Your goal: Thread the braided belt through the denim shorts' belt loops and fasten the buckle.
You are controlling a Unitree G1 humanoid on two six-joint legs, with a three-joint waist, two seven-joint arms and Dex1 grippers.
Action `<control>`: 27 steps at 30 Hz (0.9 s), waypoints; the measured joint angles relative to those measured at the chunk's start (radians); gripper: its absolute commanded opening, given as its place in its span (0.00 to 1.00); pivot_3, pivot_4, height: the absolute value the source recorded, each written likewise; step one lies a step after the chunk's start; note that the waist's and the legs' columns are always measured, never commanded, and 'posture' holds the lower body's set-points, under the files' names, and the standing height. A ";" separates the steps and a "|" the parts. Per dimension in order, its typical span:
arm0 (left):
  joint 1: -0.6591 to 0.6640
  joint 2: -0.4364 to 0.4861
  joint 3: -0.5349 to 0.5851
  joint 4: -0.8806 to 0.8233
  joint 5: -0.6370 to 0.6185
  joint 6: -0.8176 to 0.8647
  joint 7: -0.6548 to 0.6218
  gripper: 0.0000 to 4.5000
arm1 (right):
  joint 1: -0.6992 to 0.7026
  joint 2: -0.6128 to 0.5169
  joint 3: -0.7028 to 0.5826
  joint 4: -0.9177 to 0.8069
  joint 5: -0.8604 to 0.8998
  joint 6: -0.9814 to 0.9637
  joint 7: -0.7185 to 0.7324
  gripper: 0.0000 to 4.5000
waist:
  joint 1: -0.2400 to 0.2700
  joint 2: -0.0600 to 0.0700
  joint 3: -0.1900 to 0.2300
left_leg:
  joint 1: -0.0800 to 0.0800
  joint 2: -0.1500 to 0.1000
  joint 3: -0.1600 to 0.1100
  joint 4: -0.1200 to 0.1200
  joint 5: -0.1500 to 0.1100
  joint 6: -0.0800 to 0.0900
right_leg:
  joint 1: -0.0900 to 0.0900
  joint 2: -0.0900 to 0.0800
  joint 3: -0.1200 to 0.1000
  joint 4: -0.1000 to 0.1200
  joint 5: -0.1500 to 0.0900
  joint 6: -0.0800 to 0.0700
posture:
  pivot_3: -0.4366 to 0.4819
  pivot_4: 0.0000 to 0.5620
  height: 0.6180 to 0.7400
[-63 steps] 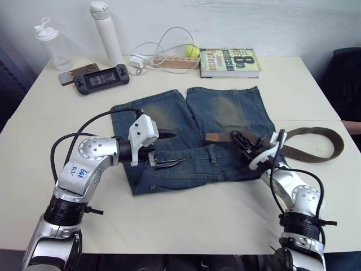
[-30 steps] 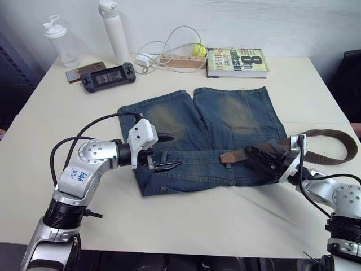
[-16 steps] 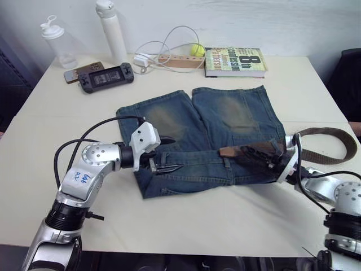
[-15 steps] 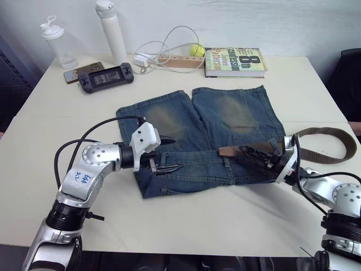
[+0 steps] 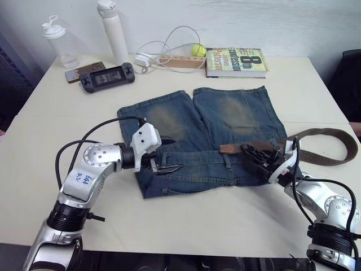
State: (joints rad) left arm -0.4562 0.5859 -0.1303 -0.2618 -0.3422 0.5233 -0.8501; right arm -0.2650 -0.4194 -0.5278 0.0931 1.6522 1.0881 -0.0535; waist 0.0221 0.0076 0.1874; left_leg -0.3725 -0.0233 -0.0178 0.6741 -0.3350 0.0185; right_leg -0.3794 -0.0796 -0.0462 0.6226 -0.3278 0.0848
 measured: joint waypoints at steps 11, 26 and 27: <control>-0.013 -0.004 -0.007 0.003 0.009 -0.007 -0.011 1.00 | -0.002 -0.254 -0.012 0.042 -0.047 0.050 0.210 0.02 | 0.000 0.001 0.001 | 0.000 0.000 0.000 0.000 0.000 0.001 | 0.000 0.001 0.000 0.000 0.000 0.000 | 0.48 0.27 0.96; -0.023 0.021 0.004 -0.041 -0.039 0.072 -0.029 1.00 | 0.087 -0.083 0.050 -0.059 -0.040 0.024 0.169 0.02 | -0.002 0.001 0.001 | 0.000 0.001 0.000 0.000 0.000 0.000 | 0.000 0.000 0.000 0.000 0.000 0.000 | 0.48 0.27 0.96; -0.023 0.022 0.004 -0.041 -0.039 0.073 -0.029 1.00 | 0.087 -0.072 0.054 -0.061 -0.040 0.020 0.167 0.02 | -0.003 0.001 0.001 | 0.000 0.001 0.000 0.000 0.000 0.000 | 0.000 0.001 0.000 0.000 0.000 0.000 | 0.48 0.27 0.96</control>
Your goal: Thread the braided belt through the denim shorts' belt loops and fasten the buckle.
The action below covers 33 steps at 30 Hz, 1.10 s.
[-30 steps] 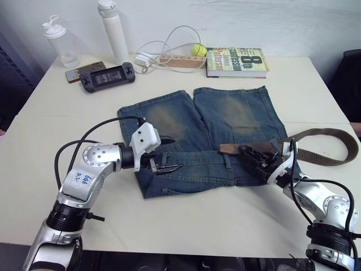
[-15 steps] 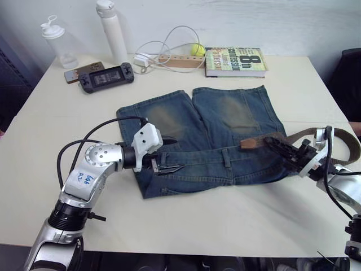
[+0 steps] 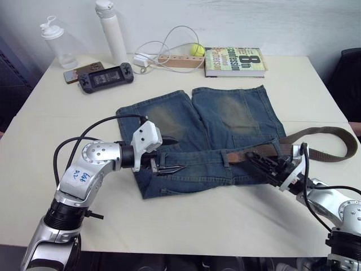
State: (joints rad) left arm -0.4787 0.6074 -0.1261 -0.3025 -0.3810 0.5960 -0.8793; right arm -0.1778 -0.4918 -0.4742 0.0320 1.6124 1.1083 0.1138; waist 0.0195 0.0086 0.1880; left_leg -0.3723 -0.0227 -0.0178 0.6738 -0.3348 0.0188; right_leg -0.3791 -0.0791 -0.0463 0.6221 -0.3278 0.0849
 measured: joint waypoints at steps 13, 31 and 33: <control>0.000 -0.006 -0.002 0.000 0.001 0.001 0.009 1.00 | -0.003 0.159 0.122 -0.072 0.006 -0.064 -0.091 0.02 | -0.021 0.000 0.000 | 0.001 0.000 0.000 -0.001 0.000 -0.001 | 0.000 0.000 0.001 0.001 0.000 0.000 | 0.48 0.27 0.96; -0.020 -0.043 -0.033 0.037 0.016 -0.031 0.002 1.00 | 0.145 0.161 0.045 -0.184 0.160 -0.201 -0.255 0.51 | -0.019 0.000 0.000 | 0.001 -0.001 0.000 -0.008 0.005 -0.004 | -0.004 0.000 0.001 0.003 -0.001 -0.001 | 0.48 0.27 0.96; -0.020 -0.043 -0.033 0.041 0.017 -0.032 0.000 1.00 | 0.151 0.155 0.032 -0.184 0.167 -0.213 -0.259 0.51 | -0.019 0.000 0.000 | 0.001 -0.001 0.000 -0.008 0.005 -0.004 | -0.004 0.000 0.001 0.003 -0.001 -0.001 | 0.48 0.27 0.96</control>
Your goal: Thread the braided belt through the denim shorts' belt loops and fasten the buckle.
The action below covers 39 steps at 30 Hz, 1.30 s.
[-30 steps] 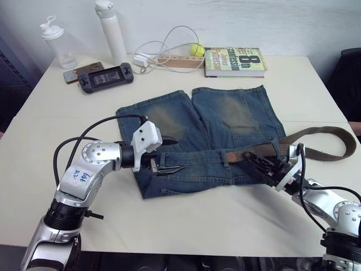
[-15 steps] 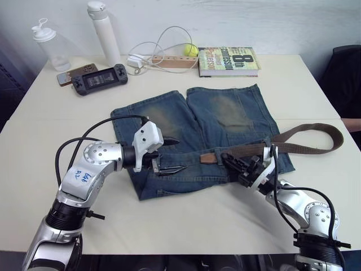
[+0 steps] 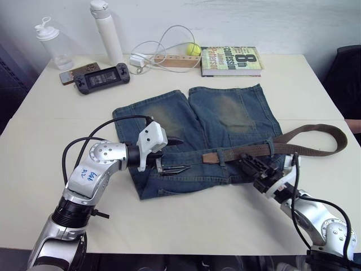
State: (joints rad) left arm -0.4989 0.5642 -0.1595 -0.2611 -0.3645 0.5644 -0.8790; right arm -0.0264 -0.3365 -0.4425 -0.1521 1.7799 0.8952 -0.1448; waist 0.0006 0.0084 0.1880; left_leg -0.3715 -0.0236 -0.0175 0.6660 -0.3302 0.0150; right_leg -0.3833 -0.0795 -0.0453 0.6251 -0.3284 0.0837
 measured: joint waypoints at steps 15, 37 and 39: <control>-0.008 0.015 -0.007 0.002 0.017 -0.010 -0.020 1.00 | -0.040 0.082 0.066 0.011 0.025 -0.089 -0.022 0.03 | -0.005 0.000 0.000 | 0.000 0.000 0.001 -0.001 0.001 0.000 | -0.001 0.000 0.001 0.001 0.000 0.000 | 0.48 0.27 0.96; -0.009 0.073 -0.030 0.049 0.061 -0.087 -0.101 1.00 | -0.006 -0.434 0.146 -0.245 -0.104 0.117 0.281 0.99 | 0.001 0.000 0.000 | -0.006 0.000 0.002 0.000 0.003 0.000 | -0.008 0.001 0.002 0.003 0.000 0.000 | 0.48 0.27 0.96; -0.010 0.072 -0.041 0.053 0.068 -0.113 -0.118 1.00 | -0.006 -0.523 0.141 -0.297 -0.200 0.126 0.393 0.99 | 0.001 -0.001 0.000 | -0.005 0.000 0.003 0.000 0.003 0.000 | -0.007 0.001 0.002 0.002 0.000 0.000 | 0.48 0.27 0.96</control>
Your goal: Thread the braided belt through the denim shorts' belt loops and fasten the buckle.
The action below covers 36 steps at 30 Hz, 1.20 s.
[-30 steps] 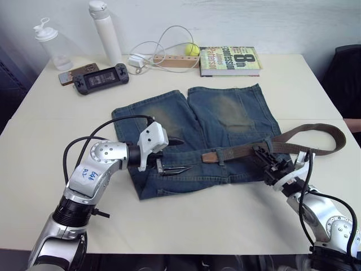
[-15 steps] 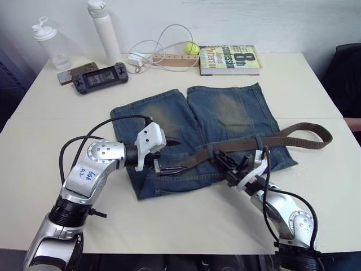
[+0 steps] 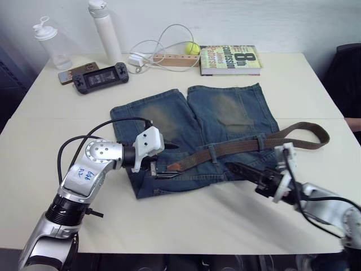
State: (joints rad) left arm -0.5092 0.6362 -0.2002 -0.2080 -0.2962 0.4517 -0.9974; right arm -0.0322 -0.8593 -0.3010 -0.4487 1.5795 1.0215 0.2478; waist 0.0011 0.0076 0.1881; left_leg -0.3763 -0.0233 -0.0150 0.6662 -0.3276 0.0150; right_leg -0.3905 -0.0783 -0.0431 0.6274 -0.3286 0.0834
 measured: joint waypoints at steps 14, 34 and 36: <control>0.052 0.035 -0.042 -0.022 0.105 -0.103 -0.027 1.00 | -0.067 -0.204 0.376 -0.076 -0.946 -0.388 0.477 0.99 | 0.018 -0.002 0.000 | -0.001 -0.001 0.000 0.002 0.000 0.000 | -0.001 -0.001 0.000 0.000 0.000 0.000 | 0.48 0.27 0.96; 0.080 0.034 0.069 -0.102 -0.015 0.072 0.012 1.00 | -0.306 -0.231 0.520 0.676 -1.505 -1.206 0.675 0.01 | 0.023 -0.003 0.000 | 0.003 -0.004 -0.002 0.014 -0.003 0.005 | 0.011 -0.003 -0.002 -0.004 0.002 0.003 | 0.48 0.27 0.96; 0.090 0.038 0.057 -0.106 -0.014 0.067 0.002 1.00 | -0.387 -0.235 0.516 0.873 -1.526 -1.284 0.723 0.01 | 0.022 -0.003 0.000 | 0.005 -0.004 -0.002 0.014 -0.004 0.006 | 0.014 -0.003 -0.002 -0.006 0.002 0.003 | 0.48 0.27 0.96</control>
State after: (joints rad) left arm -0.4193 0.6739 -0.1429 -0.3144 -0.3098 0.5187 -0.9952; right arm -0.4188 -1.0939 0.2149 0.4240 0.0532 -0.2620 0.9706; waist 0.0234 0.0046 0.1877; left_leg -0.3713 -0.0272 -0.0170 0.6804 -0.3317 0.0210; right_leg -0.3769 -0.0816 -0.0455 0.6215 -0.3268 0.0866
